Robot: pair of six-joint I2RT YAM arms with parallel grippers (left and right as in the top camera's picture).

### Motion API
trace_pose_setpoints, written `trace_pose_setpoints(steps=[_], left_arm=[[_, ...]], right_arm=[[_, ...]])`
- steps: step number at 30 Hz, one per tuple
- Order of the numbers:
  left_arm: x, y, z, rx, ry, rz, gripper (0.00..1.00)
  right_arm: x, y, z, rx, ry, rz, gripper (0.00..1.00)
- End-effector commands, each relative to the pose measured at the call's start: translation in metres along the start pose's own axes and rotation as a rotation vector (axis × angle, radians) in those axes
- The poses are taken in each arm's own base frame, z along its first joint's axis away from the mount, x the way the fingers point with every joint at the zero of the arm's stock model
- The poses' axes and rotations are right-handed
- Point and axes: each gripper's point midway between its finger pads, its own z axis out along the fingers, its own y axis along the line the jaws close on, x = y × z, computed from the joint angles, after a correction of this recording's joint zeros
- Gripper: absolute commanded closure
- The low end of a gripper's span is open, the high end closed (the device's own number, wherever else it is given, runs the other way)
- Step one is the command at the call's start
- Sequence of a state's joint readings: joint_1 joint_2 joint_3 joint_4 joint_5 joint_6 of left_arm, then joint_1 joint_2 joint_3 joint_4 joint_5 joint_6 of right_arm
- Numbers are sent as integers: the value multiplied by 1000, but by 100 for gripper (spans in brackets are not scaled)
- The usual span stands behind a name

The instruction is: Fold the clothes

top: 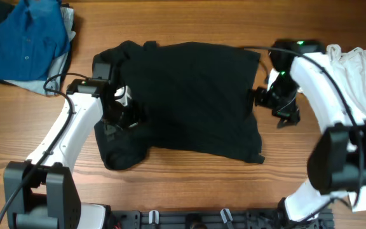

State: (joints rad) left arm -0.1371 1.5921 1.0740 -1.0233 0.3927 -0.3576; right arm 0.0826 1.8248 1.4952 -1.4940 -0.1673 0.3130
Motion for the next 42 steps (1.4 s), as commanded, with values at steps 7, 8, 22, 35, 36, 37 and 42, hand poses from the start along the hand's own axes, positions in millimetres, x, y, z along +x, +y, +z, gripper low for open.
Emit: trace_pose_setpoints(steps=[7,8,22,35,36,37,42], left_arm=[[-6,-26,1,130,-9,52,88],[-9,-26,1,125,-25,62,96],[-92,-40,-47,181,-348,111,96],[-166,-26,-100,36,-720,137,89],[-171,-21,-104,6,-748,128,90],[-176,-18,-107,-18,-774,119,88],[-192,-13,-103,-56,-810,138,85]], right_arm=[[-4,17,-106,-82,-445,-230,0],[-2,20,-111,-102,-461,-241,1],[-22,37,-129,-142,-592,-369,82],[-80,42,-81,-95,-510,-338,55],[-85,41,-70,-88,-478,-333,54],[-90,41,-61,-84,-457,-331,53],[-128,51,-47,-90,-512,-352,48]])
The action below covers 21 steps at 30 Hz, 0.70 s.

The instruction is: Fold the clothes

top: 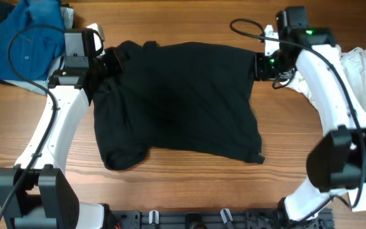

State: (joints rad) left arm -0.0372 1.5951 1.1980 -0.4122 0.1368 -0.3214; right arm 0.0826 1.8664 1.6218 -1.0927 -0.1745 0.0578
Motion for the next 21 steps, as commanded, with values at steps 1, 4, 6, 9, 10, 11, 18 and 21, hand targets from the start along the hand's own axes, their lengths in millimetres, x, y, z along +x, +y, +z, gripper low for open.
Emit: trace_pose_setpoints(steps=[1,4,6,9,10,11,18,21], left_arm=[[-2,17,19,-81,-6,33,85],[14,25,41,-100,54,12,85],[26,29,55,-97,101,7,86],[36,30,73,-82,147,-1,85],[35,30,76,-84,150,-4,85],[34,30,80,-84,150,-5,85],[-7,15,91,-57,81,-1,85],[-32,5,89,-37,29,4,85]], right_arm=[[-21,0,10,5,-62,-27,47],[-43,-2,8,18,-151,-41,43],[-58,-9,5,63,-215,-36,38],[-76,-12,0,90,-289,-47,36],[-79,-11,-1,89,-303,-52,36],[-82,-10,-2,88,-315,-61,35],[-98,12,-12,148,-391,-264,32],[-107,25,-31,211,-461,-308,32]])
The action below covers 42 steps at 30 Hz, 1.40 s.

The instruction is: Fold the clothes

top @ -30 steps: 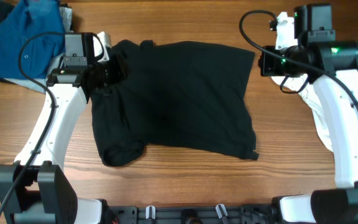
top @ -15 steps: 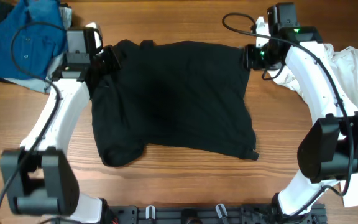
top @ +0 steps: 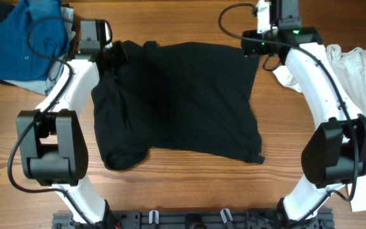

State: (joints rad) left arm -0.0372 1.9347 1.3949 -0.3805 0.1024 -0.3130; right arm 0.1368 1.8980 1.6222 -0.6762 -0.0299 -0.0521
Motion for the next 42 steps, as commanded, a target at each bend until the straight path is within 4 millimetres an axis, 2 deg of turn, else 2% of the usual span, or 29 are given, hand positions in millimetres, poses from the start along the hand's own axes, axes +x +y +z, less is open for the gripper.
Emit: trace_pose_setpoints(steps=[1,3,6,7,9,12,13,14,18,21,26,29,32,37,42], left_arm=[[-34,-16,-6,40,-71,10,85],[-43,-20,-9,50,-97,12,85],[-42,-19,-7,49,-93,-14,85],[-38,-17,-3,42,-78,-29,85],[-22,-9,10,21,-19,-50,85],[4,-3,27,15,77,-75,85],[12,-3,33,22,109,-79,84],[19,-2,38,26,134,-83,83],[39,-2,51,51,204,-98,81],[36,-1,56,51,190,-92,88],[-3,1,60,18,16,-65,96],[-24,2,60,-10,-81,-46,96],[-35,2,59,-42,-138,1,96],[-32,6,61,-83,-135,65,93],[-7,15,76,-100,-50,63,92]], right_arm=[[-29,12,-29,92,-103,-129,32],[-43,21,-45,113,-163,-156,31],[-61,35,-73,122,-251,-185,29],[-66,39,-83,119,-278,-190,28],[-81,52,-114,109,-367,-199,23],[-93,58,-150,136,-457,-197,18],[-96,58,-159,145,-479,-195,4],[-99,59,-174,162,-510,-190,0],[-103,65,-212,177,-586,-198,1],[-104,74,-231,170,-624,-233,0],[-100,91,-248,154,-651,-285,0],[-95,99,-248,158,-637,-297,0],[-89,109,-246,141,-618,-319,1],[-79,126,-243,109,-587,-355,1],[-68,140,-242,90,-562,-375,0]])
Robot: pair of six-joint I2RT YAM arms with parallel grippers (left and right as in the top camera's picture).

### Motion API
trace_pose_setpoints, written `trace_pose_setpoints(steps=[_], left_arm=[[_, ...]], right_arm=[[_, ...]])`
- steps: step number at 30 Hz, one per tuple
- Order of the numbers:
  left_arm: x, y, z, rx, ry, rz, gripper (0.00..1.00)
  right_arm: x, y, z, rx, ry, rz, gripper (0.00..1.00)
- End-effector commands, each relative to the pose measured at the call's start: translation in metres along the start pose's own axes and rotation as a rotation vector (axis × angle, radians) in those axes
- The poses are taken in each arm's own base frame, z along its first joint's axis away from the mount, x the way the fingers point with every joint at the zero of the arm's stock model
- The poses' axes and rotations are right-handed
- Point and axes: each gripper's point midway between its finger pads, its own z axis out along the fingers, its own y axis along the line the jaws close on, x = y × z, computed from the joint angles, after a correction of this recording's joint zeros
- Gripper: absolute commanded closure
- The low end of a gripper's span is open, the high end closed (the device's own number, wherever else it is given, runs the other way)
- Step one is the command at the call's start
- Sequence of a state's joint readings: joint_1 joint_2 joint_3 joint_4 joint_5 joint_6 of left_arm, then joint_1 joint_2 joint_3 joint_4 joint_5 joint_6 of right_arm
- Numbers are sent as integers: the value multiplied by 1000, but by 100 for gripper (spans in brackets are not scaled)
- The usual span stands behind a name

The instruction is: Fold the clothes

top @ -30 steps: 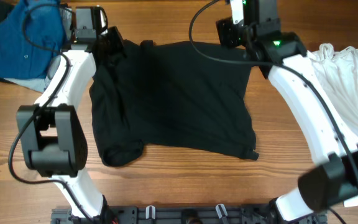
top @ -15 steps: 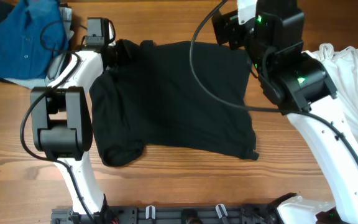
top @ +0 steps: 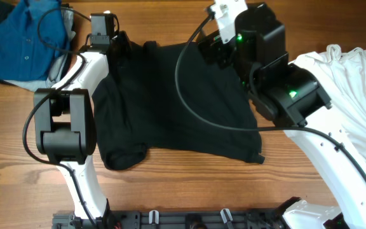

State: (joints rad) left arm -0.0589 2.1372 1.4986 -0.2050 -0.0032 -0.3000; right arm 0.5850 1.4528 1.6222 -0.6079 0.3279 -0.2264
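A black T-shirt (top: 170, 108) lies spread on the wooden table (top: 189, 191), its lower left part bunched into a lump. My left gripper (top: 121, 49) sits at the shirt's far left corner, by the collar; its jaws are too dark against the cloth to read. The right arm is raised close to the camera and covers the shirt's far right part. My right gripper (top: 210, 52) is near the shirt's far edge, mostly hidden by the arm's own body.
A blue shirt (top: 27, 38) is piled on a grey garment (top: 57, 65) at the far left corner. A white garment (top: 354, 95) lies along the right side. Black cables loop over the shirt from the right arm.
The right arm has risen toward the camera and its gripper has shifted left along the shirt's far edge. The left gripper has moved slightly further back at the far left corner. The shirt looks unchanged.
Both grippers were at the shirt's sides, left at the near left sleeve, right at the right edge. They then stood at the far corners, first lower, then further back. Now the right arm is high over the shirt's top, and the shirt lies as before.
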Motion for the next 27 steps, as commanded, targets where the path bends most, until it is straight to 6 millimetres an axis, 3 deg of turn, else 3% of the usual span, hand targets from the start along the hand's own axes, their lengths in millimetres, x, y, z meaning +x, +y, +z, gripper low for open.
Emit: trace_pose_setpoints(steps=[1,9,12,16,23,27], left_arm=[[27,11,18,-38,83,32,92],[92,21,23,-46,323,-14,93],[101,26,31,-59,342,-14,92],[84,20,40,-28,263,-11,92],[18,14,49,-37,-22,-3,92],[-4,13,46,-48,-92,-3,92]], right_arm=[[-8,1,-15,30,-12,5,1],[5,26,-22,-19,47,2,1],[12,30,-23,-27,77,39,0],[21,35,-27,-41,112,53,0],[32,33,-39,-48,155,52,0],[35,30,-50,-56,163,67,0]])
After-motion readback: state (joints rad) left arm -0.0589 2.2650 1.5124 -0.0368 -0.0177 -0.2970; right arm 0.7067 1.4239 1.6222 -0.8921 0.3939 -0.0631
